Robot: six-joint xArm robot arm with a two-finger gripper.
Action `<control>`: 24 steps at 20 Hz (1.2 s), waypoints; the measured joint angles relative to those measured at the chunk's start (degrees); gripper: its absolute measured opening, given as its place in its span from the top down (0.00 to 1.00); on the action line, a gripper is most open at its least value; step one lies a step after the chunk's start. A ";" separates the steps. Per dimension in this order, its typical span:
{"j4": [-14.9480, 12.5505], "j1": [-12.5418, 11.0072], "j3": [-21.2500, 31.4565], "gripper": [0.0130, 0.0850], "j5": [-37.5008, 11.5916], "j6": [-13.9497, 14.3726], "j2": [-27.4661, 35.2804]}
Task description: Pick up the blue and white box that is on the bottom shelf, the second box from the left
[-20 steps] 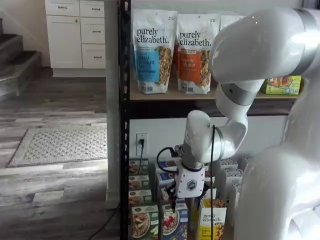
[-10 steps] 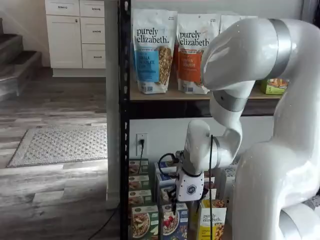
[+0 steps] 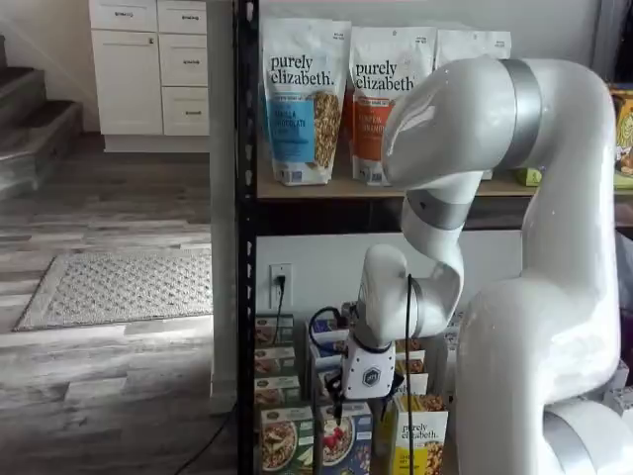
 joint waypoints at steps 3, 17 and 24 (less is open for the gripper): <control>-2.05 -0.41 -2.31 0.00 0.53 1.59 2.14; -4.28 -1.13 -12.69 0.00 0.71 2.99 11.58; -5.57 -1.92 -17.10 0.00 0.73 3.48 15.37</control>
